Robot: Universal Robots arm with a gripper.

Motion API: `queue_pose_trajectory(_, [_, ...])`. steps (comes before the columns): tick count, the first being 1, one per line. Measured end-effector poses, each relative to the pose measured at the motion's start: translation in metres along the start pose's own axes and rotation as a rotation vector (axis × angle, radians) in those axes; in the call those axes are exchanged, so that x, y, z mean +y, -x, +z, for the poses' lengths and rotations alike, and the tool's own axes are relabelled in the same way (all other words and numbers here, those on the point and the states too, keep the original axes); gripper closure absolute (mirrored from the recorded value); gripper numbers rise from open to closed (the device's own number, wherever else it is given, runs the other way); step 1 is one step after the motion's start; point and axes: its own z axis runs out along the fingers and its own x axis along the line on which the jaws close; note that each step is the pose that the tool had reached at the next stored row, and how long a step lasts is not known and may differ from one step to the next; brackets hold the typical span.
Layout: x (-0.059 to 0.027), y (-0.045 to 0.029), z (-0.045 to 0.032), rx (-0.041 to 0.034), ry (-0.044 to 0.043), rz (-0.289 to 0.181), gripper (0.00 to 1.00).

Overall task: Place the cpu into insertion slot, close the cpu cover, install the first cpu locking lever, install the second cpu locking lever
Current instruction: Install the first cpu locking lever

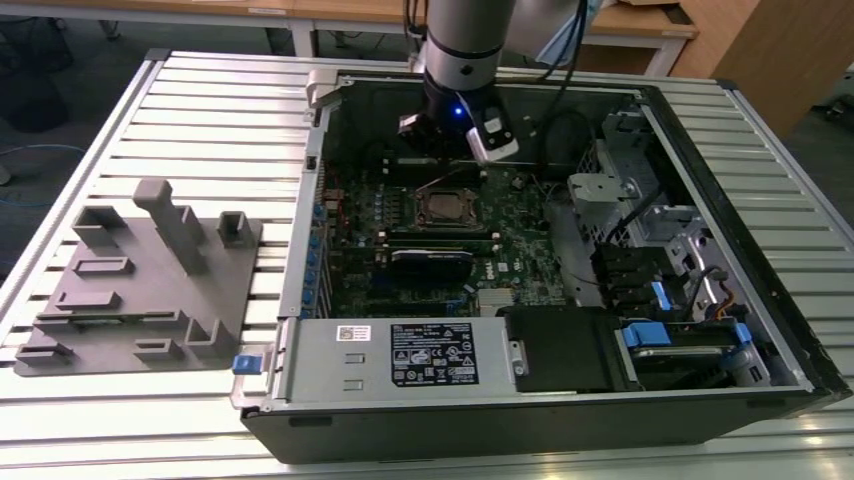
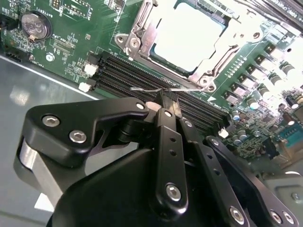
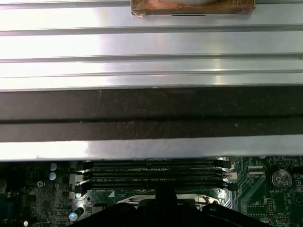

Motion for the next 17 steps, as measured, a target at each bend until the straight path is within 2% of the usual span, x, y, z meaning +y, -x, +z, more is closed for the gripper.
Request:
queue_pose_trajectory(12, [-0.0018,0.0064,0.0113,-0.0003,-0.0017,0.002,0.89])
queue_pose_trajectory(17, [-0.0018,0.0087,0.0127,-0.0004,-0.0019,0.002,0.89])
